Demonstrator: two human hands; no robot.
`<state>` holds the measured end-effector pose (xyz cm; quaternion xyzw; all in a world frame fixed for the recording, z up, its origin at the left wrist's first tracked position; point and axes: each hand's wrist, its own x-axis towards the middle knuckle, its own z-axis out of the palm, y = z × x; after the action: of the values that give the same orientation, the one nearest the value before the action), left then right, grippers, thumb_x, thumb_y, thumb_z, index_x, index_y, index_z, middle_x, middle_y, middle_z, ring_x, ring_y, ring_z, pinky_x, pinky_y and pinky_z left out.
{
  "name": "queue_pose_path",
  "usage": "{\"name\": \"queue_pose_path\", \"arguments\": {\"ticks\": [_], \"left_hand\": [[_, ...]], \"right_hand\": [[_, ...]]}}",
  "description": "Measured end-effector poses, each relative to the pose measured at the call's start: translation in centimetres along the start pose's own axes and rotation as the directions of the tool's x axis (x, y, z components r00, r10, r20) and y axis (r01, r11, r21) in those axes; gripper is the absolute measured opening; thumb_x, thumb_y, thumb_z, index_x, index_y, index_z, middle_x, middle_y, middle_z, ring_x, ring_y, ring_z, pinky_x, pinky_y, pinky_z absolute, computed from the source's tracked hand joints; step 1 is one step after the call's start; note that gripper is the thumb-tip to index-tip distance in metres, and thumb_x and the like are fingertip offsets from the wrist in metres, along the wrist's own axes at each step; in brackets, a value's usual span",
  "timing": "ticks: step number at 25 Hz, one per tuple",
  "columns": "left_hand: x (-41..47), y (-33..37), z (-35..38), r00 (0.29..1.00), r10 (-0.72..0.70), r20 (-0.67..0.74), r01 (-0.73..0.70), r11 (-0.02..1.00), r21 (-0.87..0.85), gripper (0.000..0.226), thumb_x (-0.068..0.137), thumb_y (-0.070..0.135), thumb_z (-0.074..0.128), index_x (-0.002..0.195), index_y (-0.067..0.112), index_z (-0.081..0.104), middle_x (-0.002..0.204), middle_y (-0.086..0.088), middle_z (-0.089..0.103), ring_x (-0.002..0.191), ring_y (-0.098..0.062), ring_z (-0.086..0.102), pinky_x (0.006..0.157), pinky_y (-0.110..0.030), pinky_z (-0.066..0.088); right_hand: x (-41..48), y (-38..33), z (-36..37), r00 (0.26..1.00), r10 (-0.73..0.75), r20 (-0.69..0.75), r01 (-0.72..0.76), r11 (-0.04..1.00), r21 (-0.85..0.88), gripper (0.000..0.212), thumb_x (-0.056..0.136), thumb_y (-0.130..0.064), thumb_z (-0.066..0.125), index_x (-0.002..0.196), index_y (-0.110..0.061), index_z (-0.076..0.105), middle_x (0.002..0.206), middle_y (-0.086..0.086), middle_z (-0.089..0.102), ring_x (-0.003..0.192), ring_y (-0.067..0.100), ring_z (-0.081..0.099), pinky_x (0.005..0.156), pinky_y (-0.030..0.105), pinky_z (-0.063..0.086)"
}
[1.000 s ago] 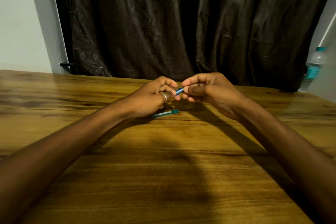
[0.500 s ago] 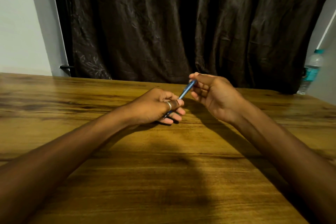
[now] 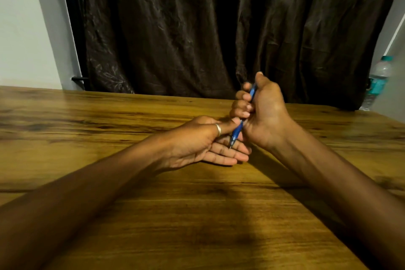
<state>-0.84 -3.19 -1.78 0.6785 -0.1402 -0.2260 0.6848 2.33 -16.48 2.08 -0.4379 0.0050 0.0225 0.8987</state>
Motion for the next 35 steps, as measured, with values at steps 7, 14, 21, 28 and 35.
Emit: {"name": "queue_pose_path", "arguments": {"ticks": [7, 14, 21, 28, 35], "left_hand": [[-0.1, -0.3, 0.2, 0.994, -0.049, 0.098, 0.064, 0.985, -0.159, 0.089, 0.095, 0.070, 0.028, 0.130, -0.007, 0.057, 0.120, -0.029, 0.070, 0.113, -0.036, 0.070, 0.096, -0.041, 0.057], [-0.1, -0.6, 0.3, 0.994, -0.025, 0.103, 0.042, 0.986, -0.164, 0.092, 0.094, 0.072, 0.025, 0.130, -0.006, 0.057, 0.122, -0.028, 0.070, 0.116, -0.035, 0.069, 0.096, -0.039, 0.056], [0.1, -0.8, 0.4, 0.994, -0.017, 0.104, 0.033, 0.988, -0.153, 0.091, 0.094, 0.071, 0.024, 0.130, -0.005, 0.057, 0.123, -0.027, 0.070, 0.116, -0.035, 0.069, 0.098, -0.040, 0.055], [0.1, -0.8, 0.4, 0.994, -0.017, 0.112, 0.033, 0.989, -0.144, 0.090, 0.094, 0.071, 0.024, 0.131, -0.004, 0.057, 0.123, -0.026, 0.070, 0.117, -0.033, 0.069, 0.099, -0.039, 0.055], [0.2, -0.9, 0.4, 0.994, -0.019, 0.106, 0.034, 0.990, -0.139, 0.088, 0.094, 0.071, 0.024, 0.129, -0.003, 0.059, 0.122, -0.025, 0.071, 0.116, -0.033, 0.069, 0.100, -0.041, 0.053]], "right_hand": [[-0.7, -0.4, -0.6, 0.998, -0.069, -0.015, 0.068, 0.997, -0.042, 0.037, 0.094, -0.040, 0.037, 0.064, -0.020, 0.045, 0.047, -0.008, 0.028, 0.039, 0.008, 0.018, 0.036, 0.021, 0.012], [-0.3, -0.2, -0.7, 0.991, -0.128, -0.042, 0.124, 0.989, -0.085, 0.031, 0.092, -0.033, 0.036, 0.067, -0.019, 0.047, 0.049, -0.007, 0.028, 0.039, 0.009, 0.019, 0.035, 0.020, 0.014], [-0.3, -0.2, -0.8, 0.991, -0.126, -0.032, 0.123, 0.988, -0.095, 0.031, 0.093, -0.033, 0.035, 0.070, -0.018, 0.049, 0.049, -0.008, 0.028, 0.038, 0.008, 0.019, 0.033, 0.019, 0.016], [-0.2, -0.2, -0.8, 0.994, -0.108, -0.021, 0.105, 0.987, -0.118, 0.030, 0.093, -0.034, 0.035, 0.073, -0.017, 0.049, 0.047, -0.008, 0.028, 0.036, 0.008, 0.020, 0.032, 0.017, 0.018], [-0.2, -0.1, -0.8, 0.994, -0.110, -0.027, 0.105, 0.986, -0.132, 0.029, 0.093, -0.033, 0.036, 0.073, -0.017, 0.050, 0.045, -0.008, 0.030, 0.034, 0.008, 0.020, 0.031, 0.018, 0.018]]}}
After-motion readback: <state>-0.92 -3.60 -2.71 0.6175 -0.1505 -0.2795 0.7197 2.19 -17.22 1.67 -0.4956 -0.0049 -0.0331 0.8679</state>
